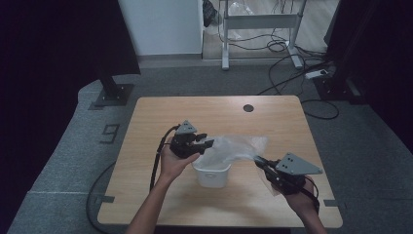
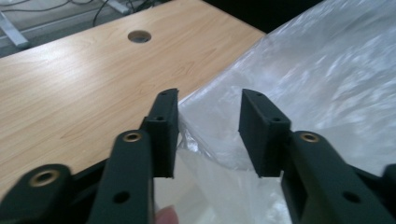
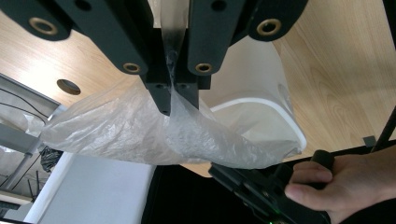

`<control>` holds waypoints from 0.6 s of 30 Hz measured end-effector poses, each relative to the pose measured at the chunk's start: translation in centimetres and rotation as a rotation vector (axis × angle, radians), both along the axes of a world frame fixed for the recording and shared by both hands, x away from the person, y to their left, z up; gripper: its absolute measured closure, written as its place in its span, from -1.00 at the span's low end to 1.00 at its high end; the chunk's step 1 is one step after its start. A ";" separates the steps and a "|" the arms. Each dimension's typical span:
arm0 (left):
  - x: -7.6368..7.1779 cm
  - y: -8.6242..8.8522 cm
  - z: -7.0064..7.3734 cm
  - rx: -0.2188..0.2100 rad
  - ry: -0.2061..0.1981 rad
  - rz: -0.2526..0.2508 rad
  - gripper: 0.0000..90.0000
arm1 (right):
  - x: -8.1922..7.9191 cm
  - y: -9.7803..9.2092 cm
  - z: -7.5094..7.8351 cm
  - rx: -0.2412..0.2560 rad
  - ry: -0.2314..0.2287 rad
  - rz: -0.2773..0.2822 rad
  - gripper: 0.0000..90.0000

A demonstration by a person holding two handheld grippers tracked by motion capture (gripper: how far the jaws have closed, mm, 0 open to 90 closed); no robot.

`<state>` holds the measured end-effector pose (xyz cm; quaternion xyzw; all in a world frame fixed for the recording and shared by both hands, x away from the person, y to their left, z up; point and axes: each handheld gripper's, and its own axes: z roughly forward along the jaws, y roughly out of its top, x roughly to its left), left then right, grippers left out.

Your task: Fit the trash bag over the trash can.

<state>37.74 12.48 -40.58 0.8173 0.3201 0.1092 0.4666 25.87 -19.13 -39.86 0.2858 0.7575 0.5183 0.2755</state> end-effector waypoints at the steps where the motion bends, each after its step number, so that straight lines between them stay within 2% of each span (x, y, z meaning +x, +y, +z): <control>1: -0.1 0.3 0.2 -0.020 -0.004 0.001 0.25 | 0.0 0.0 0.0 0.000 0.001 0.000 0.96; 4: -0.8 1.3 0.9 -0.070 -0.025 0.006 0.23 | 0.1 -0.2 -0.1 0.006 0.006 -0.004 0.97; 7: -1.8 2.0 1.6 -0.084 -0.050 0.000 0.23 | 0.1 -0.4 -0.2 0.012 0.014 -0.013 0.97; 12: -3.1 2.5 1.5 -0.082 -0.065 -0.008 0.23 | 0.2 -0.5 -0.5 0.017 0.030 -0.029 0.97; 18: -2.9 2.2 0.9 -0.041 -0.044 -0.007 0.28 | 0.1 -0.4 -0.5 0.016 0.030 -0.036 0.97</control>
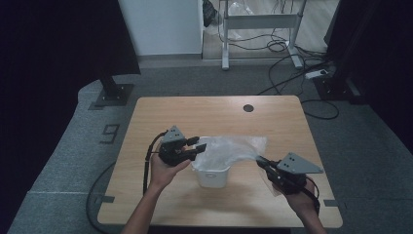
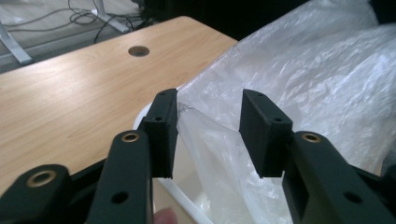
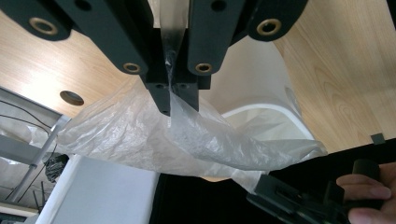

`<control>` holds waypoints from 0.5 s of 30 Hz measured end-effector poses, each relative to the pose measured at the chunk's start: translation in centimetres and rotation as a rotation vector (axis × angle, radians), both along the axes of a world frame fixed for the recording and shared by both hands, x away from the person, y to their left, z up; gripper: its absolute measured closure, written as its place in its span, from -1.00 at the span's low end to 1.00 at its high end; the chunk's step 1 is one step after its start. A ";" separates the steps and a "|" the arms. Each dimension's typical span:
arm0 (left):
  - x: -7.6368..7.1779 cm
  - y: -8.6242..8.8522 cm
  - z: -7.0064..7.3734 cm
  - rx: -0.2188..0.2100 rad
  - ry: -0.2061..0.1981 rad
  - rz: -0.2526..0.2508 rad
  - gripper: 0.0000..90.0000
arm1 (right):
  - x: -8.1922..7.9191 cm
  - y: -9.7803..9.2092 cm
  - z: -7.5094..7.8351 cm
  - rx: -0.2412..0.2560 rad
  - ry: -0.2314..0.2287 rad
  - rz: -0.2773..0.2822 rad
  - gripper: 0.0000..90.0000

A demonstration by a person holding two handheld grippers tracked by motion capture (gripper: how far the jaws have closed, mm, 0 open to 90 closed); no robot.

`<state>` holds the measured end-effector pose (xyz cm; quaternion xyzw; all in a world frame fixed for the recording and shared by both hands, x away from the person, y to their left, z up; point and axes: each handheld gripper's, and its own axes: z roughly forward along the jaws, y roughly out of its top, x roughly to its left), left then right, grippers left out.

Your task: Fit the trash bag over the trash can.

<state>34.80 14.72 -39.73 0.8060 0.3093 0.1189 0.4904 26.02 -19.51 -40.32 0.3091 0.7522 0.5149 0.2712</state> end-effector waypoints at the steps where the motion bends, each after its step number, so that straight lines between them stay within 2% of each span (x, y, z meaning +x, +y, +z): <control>1: 0.1 -0.1 -0.1 0.010 0.001 -0.003 0.30 | 0.0 0.0 0.1 -0.001 -0.002 -0.001 0.97; 5: 0.5 -0.9 -0.4 0.040 0.008 -0.003 0.34 | -0.2 0.2 0.3 -0.002 -0.017 -0.013 0.97; 15: 1.3 -2.5 -1.3 0.068 0.040 -0.016 0.34 | 0.0 1.0 1.1 -0.009 -0.055 -0.035 0.97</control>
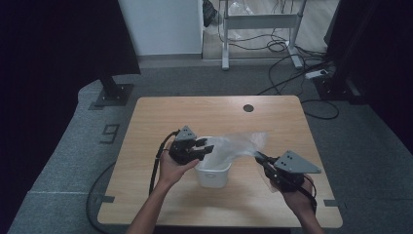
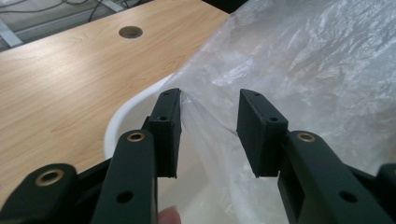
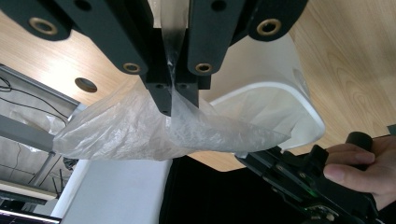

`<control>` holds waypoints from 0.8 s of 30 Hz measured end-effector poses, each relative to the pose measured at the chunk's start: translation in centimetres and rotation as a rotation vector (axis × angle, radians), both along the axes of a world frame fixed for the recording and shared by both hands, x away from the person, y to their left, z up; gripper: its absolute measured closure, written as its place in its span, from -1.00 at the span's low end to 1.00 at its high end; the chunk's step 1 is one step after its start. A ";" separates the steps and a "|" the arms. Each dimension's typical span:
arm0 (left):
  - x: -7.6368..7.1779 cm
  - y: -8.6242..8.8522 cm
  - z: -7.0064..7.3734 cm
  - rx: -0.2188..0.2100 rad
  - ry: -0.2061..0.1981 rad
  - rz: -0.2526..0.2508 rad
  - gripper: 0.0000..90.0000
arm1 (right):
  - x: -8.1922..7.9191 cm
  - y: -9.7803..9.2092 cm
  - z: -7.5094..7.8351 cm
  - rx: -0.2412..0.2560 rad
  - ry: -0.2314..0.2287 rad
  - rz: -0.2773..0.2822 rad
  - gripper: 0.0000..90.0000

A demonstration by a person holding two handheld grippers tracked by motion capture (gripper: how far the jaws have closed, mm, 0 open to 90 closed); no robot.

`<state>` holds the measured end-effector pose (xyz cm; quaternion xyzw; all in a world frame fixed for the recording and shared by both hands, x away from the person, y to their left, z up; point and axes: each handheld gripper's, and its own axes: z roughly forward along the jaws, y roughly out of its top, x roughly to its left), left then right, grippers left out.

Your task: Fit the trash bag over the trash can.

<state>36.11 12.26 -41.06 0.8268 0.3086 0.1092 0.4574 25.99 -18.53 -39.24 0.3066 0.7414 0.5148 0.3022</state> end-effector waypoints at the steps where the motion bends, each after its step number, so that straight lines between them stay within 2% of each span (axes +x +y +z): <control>1: 0.0 0.0 0.0 0.002 0.001 0.000 0.33 | 0.1 0.1 0.0 -0.002 0.001 0.002 0.96; 3: -0.1 0.2 0.1 -0.008 -0.003 0.009 0.30 | 0.3 0.3 0.0 -0.006 0.006 0.008 0.96; 5: -0.3 0.8 0.4 -0.038 -0.013 0.018 0.27 | 0.4 0.4 -0.1 -0.003 0.014 0.010 0.96; 8: -0.9 2.0 1.1 -0.095 -0.052 0.038 0.22 | 0.5 0.4 -0.3 0.000 0.023 0.013 0.96; 10: -1.3 2.5 1.6 -0.115 -0.071 0.047 0.16 | 0.6 0.4 -0.4 0.001 0.029 0.012 0.96; 20: -2.7 2.7 2.4 -0.143 -0.103 0.013 0.09 | 0.7 0.7 -0.3 -0.014 0.046 0.026 0.96; 24: -3.1 2.5 2.4 -0.141 -0.104 -0.007 0.08 | 0.7 0.6 -0.4 -0.013 0.049 0.023 0.96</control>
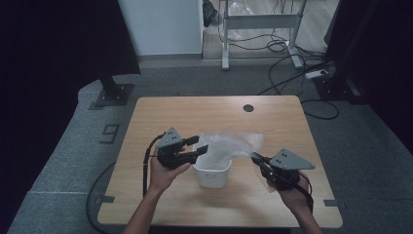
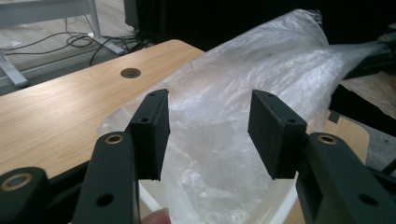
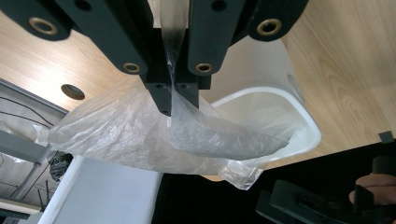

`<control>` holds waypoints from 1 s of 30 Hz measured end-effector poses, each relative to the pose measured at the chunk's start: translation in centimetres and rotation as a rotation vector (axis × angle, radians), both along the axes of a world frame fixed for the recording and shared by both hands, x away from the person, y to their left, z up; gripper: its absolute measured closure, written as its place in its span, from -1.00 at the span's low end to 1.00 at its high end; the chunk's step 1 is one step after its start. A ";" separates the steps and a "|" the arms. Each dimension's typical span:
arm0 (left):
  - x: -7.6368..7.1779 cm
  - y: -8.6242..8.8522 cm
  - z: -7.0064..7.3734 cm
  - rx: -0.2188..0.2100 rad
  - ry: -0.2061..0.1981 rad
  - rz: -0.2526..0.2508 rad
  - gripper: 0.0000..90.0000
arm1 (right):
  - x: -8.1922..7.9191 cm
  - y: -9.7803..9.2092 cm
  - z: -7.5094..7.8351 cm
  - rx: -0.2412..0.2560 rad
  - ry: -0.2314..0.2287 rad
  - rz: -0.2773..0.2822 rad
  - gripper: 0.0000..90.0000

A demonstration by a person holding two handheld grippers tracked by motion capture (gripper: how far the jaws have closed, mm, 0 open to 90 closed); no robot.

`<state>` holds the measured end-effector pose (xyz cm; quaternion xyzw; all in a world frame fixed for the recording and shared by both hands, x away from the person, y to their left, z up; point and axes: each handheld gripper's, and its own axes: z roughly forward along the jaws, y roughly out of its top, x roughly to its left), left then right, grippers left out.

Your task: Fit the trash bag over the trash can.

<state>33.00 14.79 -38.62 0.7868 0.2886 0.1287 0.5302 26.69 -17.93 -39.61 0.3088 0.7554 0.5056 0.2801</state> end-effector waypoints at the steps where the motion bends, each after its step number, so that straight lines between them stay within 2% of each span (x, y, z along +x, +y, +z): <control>1: -0.1 -0.1 0.0 0.001 0.000 -0.008 0.08 | 0.0 0.0 0.0 0.001 0.000 -0.001 0.96; 7: -1.1 -0.8 -0.1 0.005 -0.003 -0.071 0.07 | -0.1 -0.1 0.4 0.003 -0.005 -0.002 0.96; 12: -1.5 -1.7 -0.4 0.003 0.011 -0.121 0.06 | -0.1 0.3 0.6 0.000 -0.005 0.008 0.95; 15: -1.6 -2.4 -0.6 0.022 0.007 -0.137 0.05 | 0.0 0.6 0.7 0.000 -0.002 0.017 0.95; 25: -2.1 -4.3 -0.6 0.045 -0.032 -0.141 -0.02 | 0.3 1.0 0.9 0.023 0.010 0.031 0.95; 30: -2.1 -5.7 -0.3 0.069 -0.053 -0.128 0.05 | 0.3 1.4 1.0 0.030 0.014 0.047 0.95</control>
